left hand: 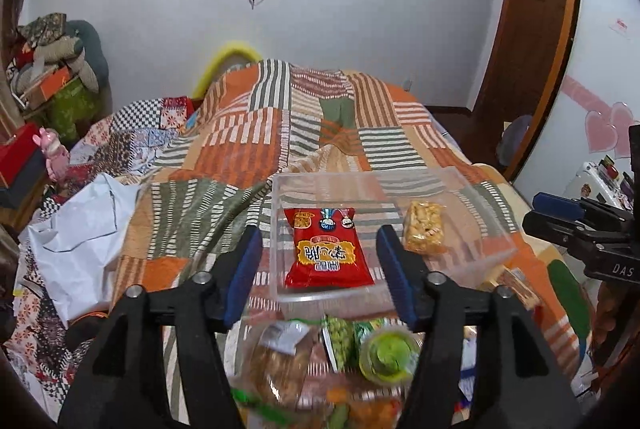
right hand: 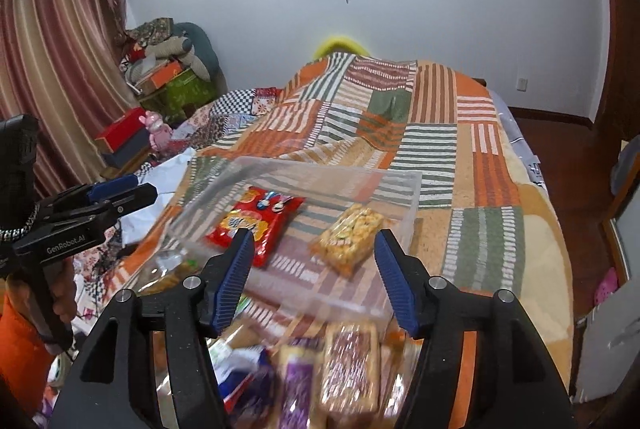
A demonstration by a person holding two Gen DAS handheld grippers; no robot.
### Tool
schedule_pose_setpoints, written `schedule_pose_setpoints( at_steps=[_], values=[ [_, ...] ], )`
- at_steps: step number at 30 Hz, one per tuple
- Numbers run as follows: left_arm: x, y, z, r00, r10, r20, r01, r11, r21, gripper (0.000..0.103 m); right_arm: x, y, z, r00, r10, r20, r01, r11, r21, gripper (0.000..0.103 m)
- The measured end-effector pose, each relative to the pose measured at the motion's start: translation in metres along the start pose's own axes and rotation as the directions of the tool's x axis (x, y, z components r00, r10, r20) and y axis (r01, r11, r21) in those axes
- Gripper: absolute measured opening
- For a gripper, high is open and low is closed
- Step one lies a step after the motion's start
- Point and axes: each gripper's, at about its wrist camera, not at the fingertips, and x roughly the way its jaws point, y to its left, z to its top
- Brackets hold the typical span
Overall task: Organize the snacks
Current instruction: 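Lower left gripper to yellow chip bag while right gripper grasps blue biscuit bag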
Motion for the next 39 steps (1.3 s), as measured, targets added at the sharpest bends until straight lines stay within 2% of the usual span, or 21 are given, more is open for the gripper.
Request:
schedule_pose_setpoints(
  at_steps=[8, 16, 20, 25, 39],
  values=[
    [-0.048, 0.003, -0.019, 1.0, 0.022, 0.019, -0.022, 1.0, 0.017, 0.073, -0.027, 0.017, -0.024, 1.0, 0.024, 0.012, -0.024, 1.0, 0.013, 0.064],
    [-0.066, 0.015, -0.056, 0.998, 0.055, -0.04, -0.054, 0.998, 0.022, 0.081, -0.028, 0.028, -0.046, 0.999, 0.049, -0.012, -0.049, 0.998, 0.031, 0.066],
    [-0.063, 0.026, -0.079, 0.993, 0.088, -0.074, -0.088, 0.996, 0.008, 0.084, -0.02, 0.03, -0.06, 0.998, 0.048, -0.045, -0.045, 0.998, 0.048, 0.068],
    [-0.056, 0.038, -0.103, 0.988, 0.093, -0.12, -0.095, 0.995, -0.011, 0.084, -0.01, 0.034, -0.072, 0.996, 0.042, -0.083, -0.037, 0.997, 0.061, 0.068],
    [-0.013, 0.046, -0.146, 0.968, 0.01, -0.251, -0.026, 0.998, -0.061, 0.084, 0.025, 0.044, -0.093, 0.98, 0.057, -0.19, -0.042, 0.996, 0.082, 0.068]
  ],
)
